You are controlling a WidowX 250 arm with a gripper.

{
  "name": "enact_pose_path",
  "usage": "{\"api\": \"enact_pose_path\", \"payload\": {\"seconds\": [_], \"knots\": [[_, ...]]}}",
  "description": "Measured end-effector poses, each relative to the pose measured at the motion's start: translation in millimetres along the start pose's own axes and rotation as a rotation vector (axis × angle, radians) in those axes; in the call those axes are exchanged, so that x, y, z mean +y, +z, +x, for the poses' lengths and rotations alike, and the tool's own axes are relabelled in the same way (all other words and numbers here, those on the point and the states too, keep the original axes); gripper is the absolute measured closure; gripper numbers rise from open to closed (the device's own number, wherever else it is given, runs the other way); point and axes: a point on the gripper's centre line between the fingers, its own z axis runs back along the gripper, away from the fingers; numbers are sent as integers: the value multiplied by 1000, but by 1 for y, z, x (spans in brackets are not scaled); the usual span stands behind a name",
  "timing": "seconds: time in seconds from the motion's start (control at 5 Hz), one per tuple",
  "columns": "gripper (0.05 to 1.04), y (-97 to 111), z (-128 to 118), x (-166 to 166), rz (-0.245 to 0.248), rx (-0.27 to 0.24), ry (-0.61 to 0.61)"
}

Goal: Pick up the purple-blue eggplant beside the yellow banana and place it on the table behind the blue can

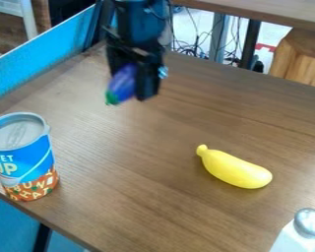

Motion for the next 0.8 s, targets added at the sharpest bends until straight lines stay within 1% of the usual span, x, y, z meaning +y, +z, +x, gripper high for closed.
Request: {"api": "enact_pose_path", "payload": {"seconds": [0.2, 0.4, 0.6, 0.8], "knots": [[240, -4, -7, 42, 42, 40, 112], [240, -6, -19, 82, 57, 51, 232], [240, -24, -27, 111, 42, 134, 296], [240, -47, -29, 129, 17, 199, 315]]}}
